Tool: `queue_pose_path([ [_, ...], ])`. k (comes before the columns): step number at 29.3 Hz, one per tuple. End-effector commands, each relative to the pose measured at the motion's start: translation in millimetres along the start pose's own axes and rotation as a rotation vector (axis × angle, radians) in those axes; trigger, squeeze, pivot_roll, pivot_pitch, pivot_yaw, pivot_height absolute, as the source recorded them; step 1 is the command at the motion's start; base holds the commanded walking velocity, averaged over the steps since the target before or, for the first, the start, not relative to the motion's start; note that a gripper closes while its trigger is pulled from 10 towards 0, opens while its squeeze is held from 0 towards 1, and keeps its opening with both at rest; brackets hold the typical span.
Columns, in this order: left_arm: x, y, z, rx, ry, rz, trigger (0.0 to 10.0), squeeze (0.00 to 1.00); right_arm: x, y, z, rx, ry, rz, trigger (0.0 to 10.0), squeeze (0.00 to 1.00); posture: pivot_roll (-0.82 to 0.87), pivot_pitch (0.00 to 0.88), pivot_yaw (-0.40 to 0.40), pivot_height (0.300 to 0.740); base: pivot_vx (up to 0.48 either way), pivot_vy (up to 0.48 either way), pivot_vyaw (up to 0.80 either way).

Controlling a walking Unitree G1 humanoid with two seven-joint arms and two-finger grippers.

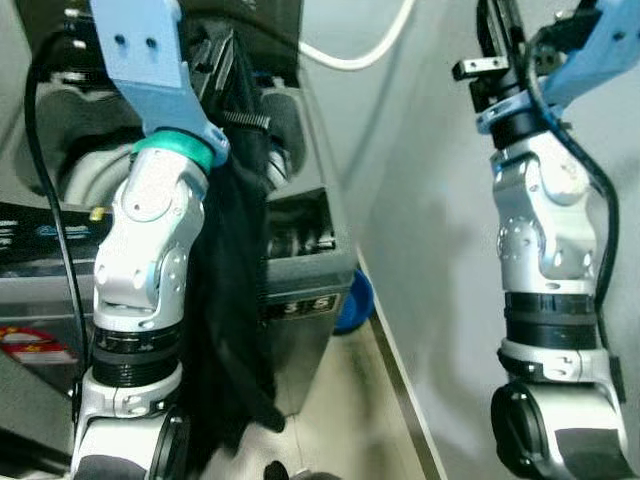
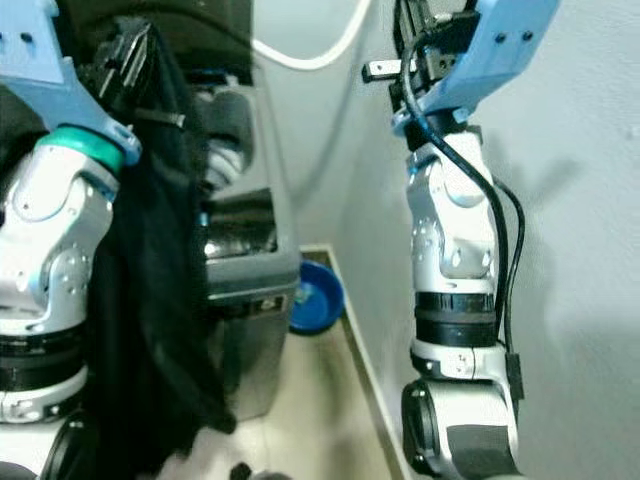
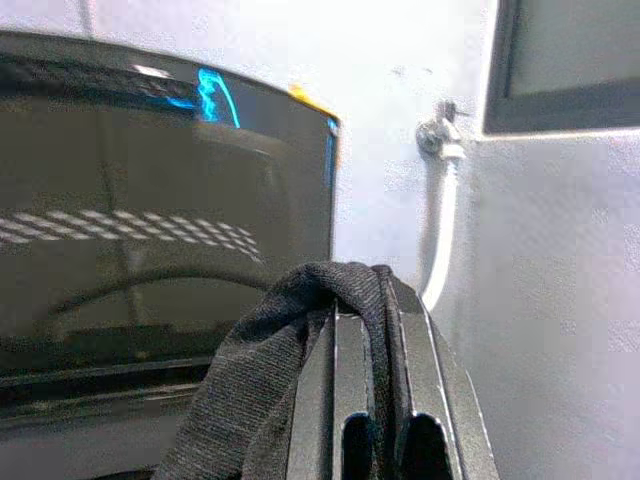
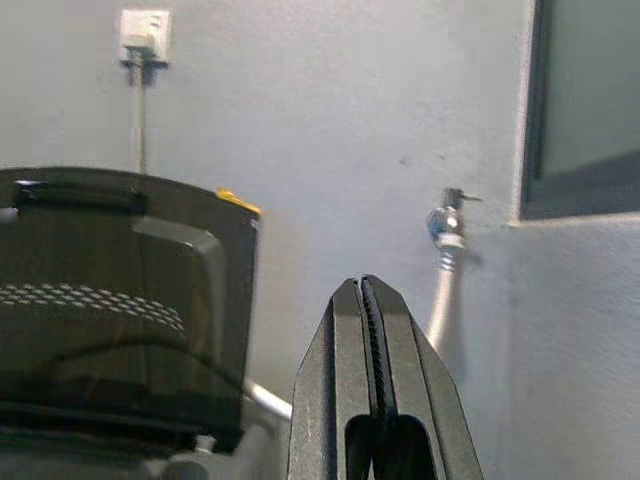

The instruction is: Clothes washing

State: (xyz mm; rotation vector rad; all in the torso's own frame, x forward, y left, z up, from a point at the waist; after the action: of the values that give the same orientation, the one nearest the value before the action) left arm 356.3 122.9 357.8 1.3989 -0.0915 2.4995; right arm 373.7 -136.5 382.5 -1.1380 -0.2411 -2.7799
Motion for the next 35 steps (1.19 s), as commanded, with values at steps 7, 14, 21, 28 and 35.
queue_pose_path([
  [7,8,5.2,2.0,-0.014,0.03,-0.015,10.0,0.0,-2,2.5,-0.8,-0.01,-0.004,-0.014,10.0,0.0,0.03,0.0,-0.03,0.74,0.0,0.411,-0.34],
  [14,9,5.3,2.1,-0.014,0.035,-0.007,10.0,0.0,-3,1.8,-1.0,-0.006,-0.004,-0.014,10.0,0.0,0.03,0.0,-0.028,0.74,0.0,0.48,0.0],
  [21,10,6.0,1.7,-0.016,0.043,0.014,10.0,0.0,-3,0.7,-1.8,-0.001,-0.004,-0.013,10.0,0.0,0.03,0.0,-0.027,0.74,0.0,0.206,0.0],
  [28,8,5.2,2.0,-0.011,0.035,0.033,10.0,0.0,-2,0.0,-1.8,0.003,-0.003,-0.015,10.0,0.0,0.03,0.0,-0.027,0.74,0.0,0.0,0.0],
  [35,38,19.1,5.7,-0.048,0.238,0.431,10.0,0.0,-2,-4.5,-1.6,0.027,0.003,-0.002,10.0,0.0,0.04,0.0,-0.034,0.74,0.0,0.0,0.0],
])
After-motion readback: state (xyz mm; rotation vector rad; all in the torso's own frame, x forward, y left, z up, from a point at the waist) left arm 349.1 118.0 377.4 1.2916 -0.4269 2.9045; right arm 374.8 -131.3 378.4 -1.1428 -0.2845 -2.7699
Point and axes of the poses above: a point about 5 cm out from each wrist's last joint towards the gripper, its own z axis pointing out of the wrist towards the gripper, its own x axis along the axis of the wrist's last joint, y = z × x, the point moved 5 cm from there along z, pointing out of the wrist towards the gripper, and after that the axes turned 7 degrees about -z, right-handed, at the moved point
